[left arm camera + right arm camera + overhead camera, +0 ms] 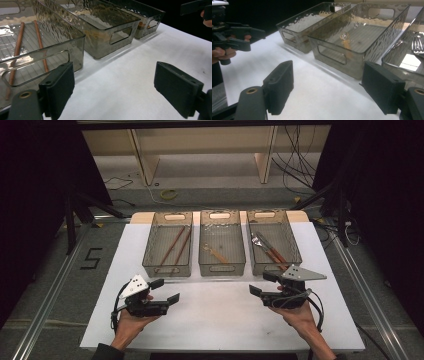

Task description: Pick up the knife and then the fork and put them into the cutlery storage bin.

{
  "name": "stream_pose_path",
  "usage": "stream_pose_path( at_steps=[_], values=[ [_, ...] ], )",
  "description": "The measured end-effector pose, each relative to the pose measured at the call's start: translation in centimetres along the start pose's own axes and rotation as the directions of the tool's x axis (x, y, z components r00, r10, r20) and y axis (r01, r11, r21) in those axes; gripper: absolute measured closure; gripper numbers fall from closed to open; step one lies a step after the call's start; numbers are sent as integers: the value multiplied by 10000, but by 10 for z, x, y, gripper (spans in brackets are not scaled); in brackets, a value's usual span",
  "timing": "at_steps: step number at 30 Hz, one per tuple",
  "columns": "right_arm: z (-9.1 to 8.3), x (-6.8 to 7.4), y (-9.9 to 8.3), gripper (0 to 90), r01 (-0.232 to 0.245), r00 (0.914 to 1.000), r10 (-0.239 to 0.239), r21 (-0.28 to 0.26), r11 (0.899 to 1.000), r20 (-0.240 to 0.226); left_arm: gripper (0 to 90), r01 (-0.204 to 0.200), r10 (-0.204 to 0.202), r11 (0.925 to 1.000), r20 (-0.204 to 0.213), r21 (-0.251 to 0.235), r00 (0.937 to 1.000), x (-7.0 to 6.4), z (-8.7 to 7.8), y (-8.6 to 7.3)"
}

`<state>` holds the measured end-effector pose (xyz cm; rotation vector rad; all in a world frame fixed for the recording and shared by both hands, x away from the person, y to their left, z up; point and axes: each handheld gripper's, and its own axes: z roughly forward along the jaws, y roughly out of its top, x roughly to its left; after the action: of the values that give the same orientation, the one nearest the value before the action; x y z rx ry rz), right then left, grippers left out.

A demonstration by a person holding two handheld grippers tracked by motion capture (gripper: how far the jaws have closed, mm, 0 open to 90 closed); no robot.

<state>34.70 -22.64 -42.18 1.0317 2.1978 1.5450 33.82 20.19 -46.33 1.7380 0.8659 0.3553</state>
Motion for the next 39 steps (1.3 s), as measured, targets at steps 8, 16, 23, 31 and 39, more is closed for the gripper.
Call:
stream_pose_path(
  at_steps=[8,16,23,31,39],
  values=[
    [-7,3,-17,253,36,10000,-36,-92,10000,-18,161,-13,11,9999,150,112,9999,-2,1,0],
    [-12,2,-29,238,-157,9998,158,-106,9998,80,162,12,-19,9997,276,228,9996,-5,1,-2],
    [-17,5,-38,229,-185,9998,185,-14,9998,86,162,41,-49,9997,325,246,9995,-6,-1,-3],
    [-18,5,-40,224,-101,9998,100,73,9999,178,162,10,-18,9996,326,268,9995,-5,0,-3],
    [-17,5,-40,224,-44,9997,40,169,9998,240,162,21,-30,9997,332,260,9994,-5,0,-3]
  ],
)
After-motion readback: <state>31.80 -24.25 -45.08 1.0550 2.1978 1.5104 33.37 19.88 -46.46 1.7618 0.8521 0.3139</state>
